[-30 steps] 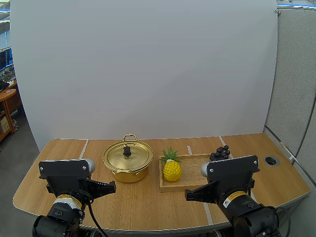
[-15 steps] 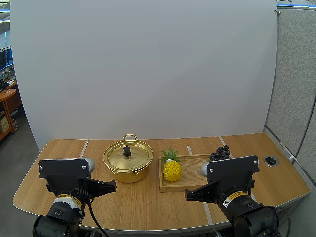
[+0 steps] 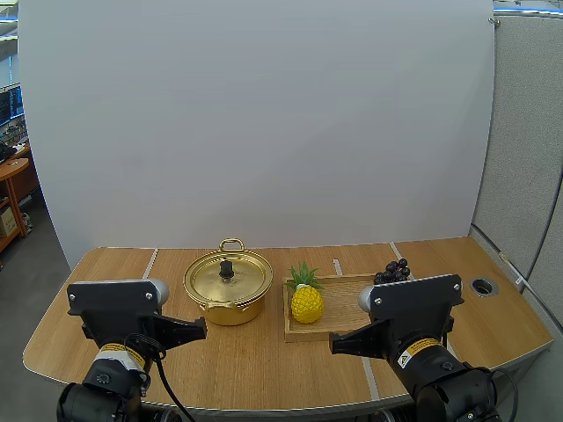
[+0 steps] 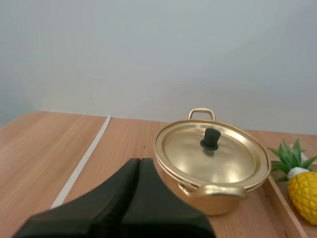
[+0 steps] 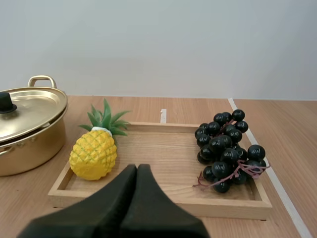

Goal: Open the pot, put the grape inside, and close it

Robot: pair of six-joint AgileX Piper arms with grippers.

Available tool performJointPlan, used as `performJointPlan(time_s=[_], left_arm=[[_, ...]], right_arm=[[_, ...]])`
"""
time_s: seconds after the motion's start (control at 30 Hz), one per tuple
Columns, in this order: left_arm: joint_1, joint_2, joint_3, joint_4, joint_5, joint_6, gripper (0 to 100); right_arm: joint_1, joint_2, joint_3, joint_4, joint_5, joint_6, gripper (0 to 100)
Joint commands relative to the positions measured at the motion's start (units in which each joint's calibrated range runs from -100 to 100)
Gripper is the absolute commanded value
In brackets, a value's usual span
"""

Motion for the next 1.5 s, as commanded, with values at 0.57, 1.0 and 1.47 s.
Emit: performJointPlan(time_s=[0.57, 1.0, 1.47], left_arm=[[0.07, -0.2, -31.0, 0.7, 4.8, 0.2, 0], [0.07, -0.2, -51.4, 0.7, 45.4, 0.2, 0], [0.07, -0.2, -55.8, -9.1, 61.2, 18.4, 0]], right_arm=[[0.1, -0.4, -34.4, 0.0, 39.1, 0.1, 0], [0.1, -0.4, -48.5, 0.0, 64.5, 0.1, 0], [0.1, -0.4, -56.7, 0.5, 72.4, 0.1, 0]])
